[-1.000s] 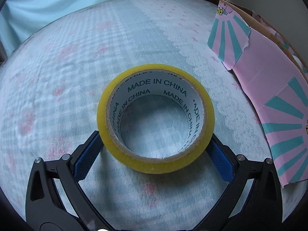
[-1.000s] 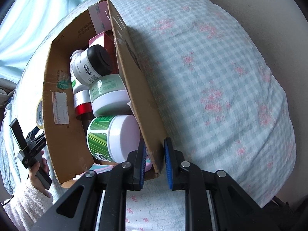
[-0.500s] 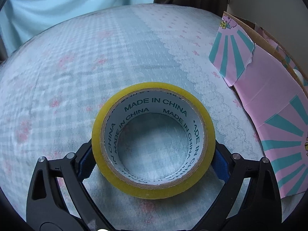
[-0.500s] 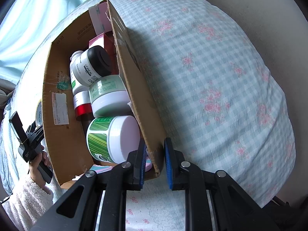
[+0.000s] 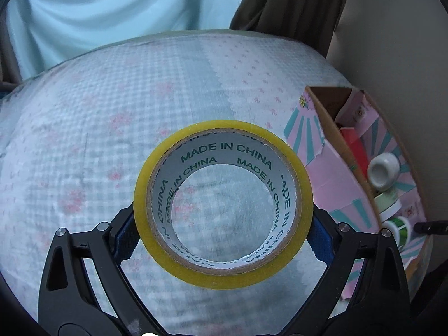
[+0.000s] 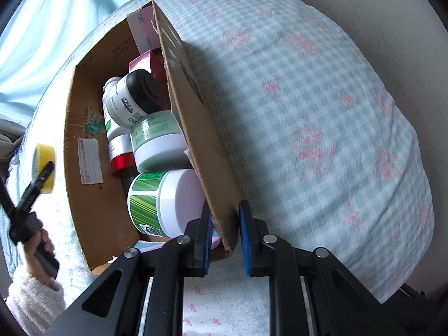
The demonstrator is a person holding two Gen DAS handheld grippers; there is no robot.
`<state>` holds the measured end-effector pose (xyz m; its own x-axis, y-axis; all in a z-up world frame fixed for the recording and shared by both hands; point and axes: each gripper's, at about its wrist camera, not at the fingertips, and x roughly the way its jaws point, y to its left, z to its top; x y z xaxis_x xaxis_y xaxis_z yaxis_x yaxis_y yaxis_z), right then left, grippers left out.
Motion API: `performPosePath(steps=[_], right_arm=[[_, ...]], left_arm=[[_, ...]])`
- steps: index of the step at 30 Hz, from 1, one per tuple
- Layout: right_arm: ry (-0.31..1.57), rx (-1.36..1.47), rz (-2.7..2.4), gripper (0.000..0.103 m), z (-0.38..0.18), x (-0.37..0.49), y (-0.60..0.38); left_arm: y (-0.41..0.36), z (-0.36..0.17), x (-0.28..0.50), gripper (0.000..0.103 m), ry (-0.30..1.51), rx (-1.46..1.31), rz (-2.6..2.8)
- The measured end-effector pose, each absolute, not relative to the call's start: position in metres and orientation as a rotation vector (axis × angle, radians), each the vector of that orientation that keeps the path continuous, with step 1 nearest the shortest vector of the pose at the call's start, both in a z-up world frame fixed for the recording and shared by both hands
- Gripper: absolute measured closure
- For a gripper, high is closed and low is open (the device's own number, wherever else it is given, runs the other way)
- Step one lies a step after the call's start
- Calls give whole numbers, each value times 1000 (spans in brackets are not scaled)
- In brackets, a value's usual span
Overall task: Organize rigid objects
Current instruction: 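Carry the yellow tape roll into the cardboard box and open the left tool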
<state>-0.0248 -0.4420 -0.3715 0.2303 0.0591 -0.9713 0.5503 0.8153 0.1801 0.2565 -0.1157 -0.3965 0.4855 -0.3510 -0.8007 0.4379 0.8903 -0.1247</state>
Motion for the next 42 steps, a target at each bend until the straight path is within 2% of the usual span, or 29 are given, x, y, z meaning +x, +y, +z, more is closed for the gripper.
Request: performPosePath(steps=[9, 16, 20, 30, 42], right_arm=[[1307, 650, -318, 86, -373, -29, -454], [1322, 658, -292, 86, -374, -27, -456], [1344, 649, -273, 86, -374, -24, -457], [1391, 633, -226, 86, -379, -13, -461], [1413, 630, -229, 86, -380, -3, -460]], left_arm=[[-166, -280, 246, 7, 872, 163, -506], [-234, -245, 250, 7, 867, 178, -559], [-272, -251, 259, 7, 907, 162, -584], [-354, -317, 280, 7, 1060, 199, -594], [-384, -380, 297, 6, 1262, 285, -555]])
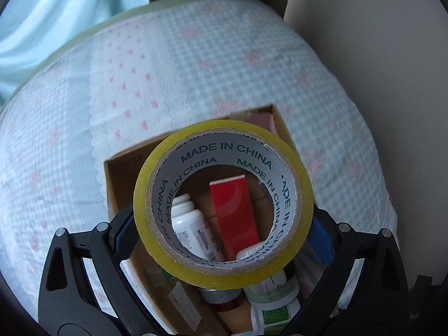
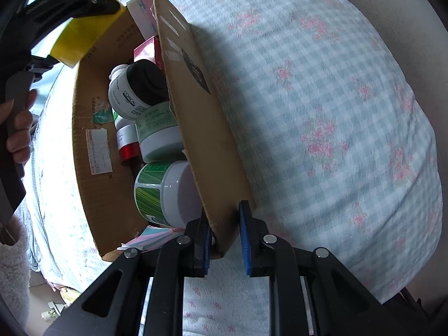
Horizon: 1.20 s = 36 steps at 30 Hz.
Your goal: Organize rigid objects
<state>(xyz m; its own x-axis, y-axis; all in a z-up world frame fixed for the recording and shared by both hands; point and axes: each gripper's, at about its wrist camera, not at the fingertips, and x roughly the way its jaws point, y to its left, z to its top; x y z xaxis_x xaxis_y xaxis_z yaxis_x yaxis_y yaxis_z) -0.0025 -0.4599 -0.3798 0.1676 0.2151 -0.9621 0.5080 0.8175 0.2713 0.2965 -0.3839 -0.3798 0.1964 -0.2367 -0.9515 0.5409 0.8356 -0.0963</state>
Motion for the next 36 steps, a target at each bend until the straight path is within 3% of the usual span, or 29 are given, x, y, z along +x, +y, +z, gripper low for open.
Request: performPosePath(steps=[2, 17, 29, 30, 31, 32, 34, 36], right_arm=[[1415, 629, -229, 86, -380, -2, -460], [1423, 591, -244, 87, -378, 3, -452], [1407, 512, -290, 86, -354, 12, -445], [1405, 498, -296, 83, -349, 13, -443], [1402, 481, -307, 71, -342, 14, -438], [1397, 475, -312, 47, -337, 15, -436], [1382, 467, -308, 15, -324, 18, -429], [1369, 464, -283, 13, -312, 21, -418]], left_arm=[[-382, -383, 295, 0, 1284, 292, -561], [-355, -357, 294, 0, 1246, 270, -558], [-279, -295, 267, 0, 1187, 175, -516], [-269, -290, 264, 0, 1184, 163, -506], [-257, -284, 261, 0, 1183, 150, -495], [-244, -278, 258, 0, 1182, 136, -482], [-218, -266, 249, 0, 1174, 113, -451], [-192, -255, 241, 0, 1166, 95, -423]])
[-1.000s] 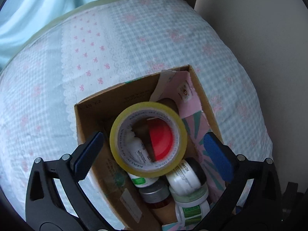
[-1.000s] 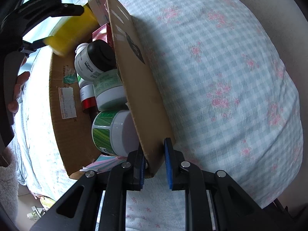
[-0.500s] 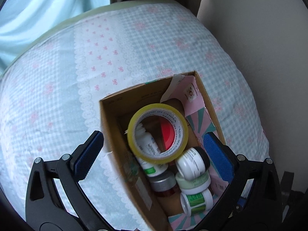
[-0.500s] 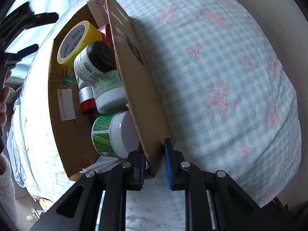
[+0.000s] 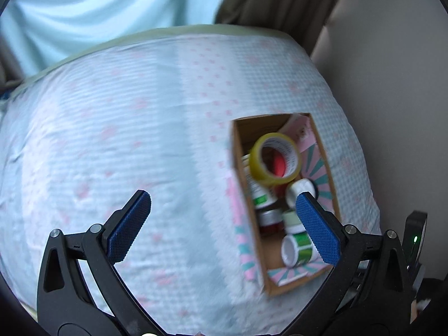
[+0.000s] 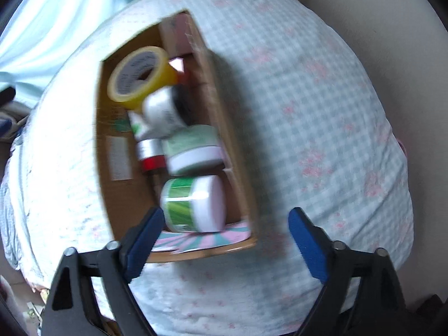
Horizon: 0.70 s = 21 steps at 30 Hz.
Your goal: Organize rigid objects
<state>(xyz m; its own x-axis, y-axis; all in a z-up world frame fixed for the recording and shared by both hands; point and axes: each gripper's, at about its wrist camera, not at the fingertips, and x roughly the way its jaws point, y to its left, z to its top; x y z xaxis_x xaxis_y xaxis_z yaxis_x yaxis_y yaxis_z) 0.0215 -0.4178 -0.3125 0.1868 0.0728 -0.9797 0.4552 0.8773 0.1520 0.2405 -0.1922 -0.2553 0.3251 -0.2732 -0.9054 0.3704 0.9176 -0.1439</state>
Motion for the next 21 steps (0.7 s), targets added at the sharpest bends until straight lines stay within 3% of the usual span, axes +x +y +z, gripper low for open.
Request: performPosePath(steps=[9, 21], right_arm=[[1304, 296, -160, 13, -256, 38, -342], [1096, 104, -26, 13, -113, 22, -253]], left_arm=[[-78, -203, 185, 0, 1122, 20, -293], [-2, -116, 110, 0, 973, -22, -213]])
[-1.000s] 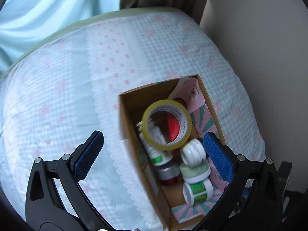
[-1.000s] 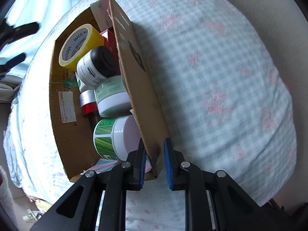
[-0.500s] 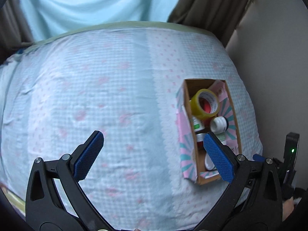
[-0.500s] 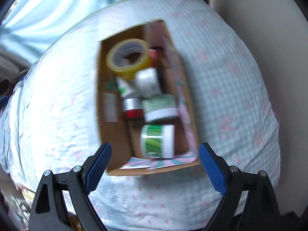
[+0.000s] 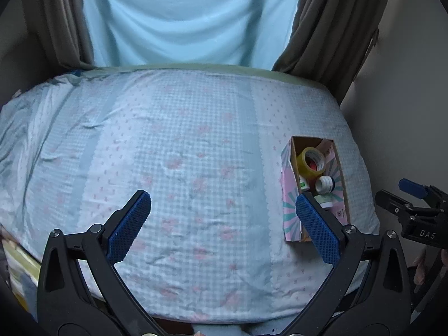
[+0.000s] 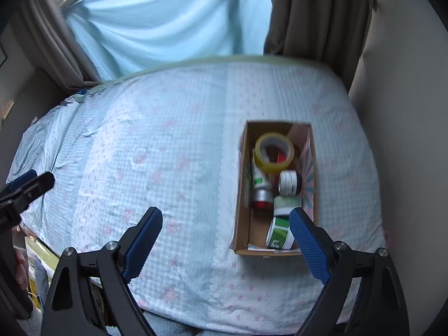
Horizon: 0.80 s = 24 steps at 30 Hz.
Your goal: Organize rigid objects
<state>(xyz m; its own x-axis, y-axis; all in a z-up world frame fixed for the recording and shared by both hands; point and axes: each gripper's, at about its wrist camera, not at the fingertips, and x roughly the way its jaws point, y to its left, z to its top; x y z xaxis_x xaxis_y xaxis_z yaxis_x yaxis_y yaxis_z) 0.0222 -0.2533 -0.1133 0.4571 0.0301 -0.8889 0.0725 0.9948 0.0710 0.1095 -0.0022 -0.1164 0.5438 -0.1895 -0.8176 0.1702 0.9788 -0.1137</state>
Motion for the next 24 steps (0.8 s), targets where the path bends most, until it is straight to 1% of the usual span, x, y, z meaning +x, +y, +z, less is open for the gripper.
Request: performPosePath(steps=[5, 10, 16, 24], right_arm=[[967, 39, -27, 13, -52, -3, -231], [870, 42, -75, 13, -16, -27, -224], [806, 29, -100, 13, -2, -43, -217], [758, 51, -140, 13, 5, -47, -222]], left_arm=[[6, -71, 76, 0, 857, -14, -191], [10, -42, 48, 0, 759, 38, -141], [17, -24, 33, 0, 687, 31, -116], [11, -19, 29, 0, 663, 36, -123]])
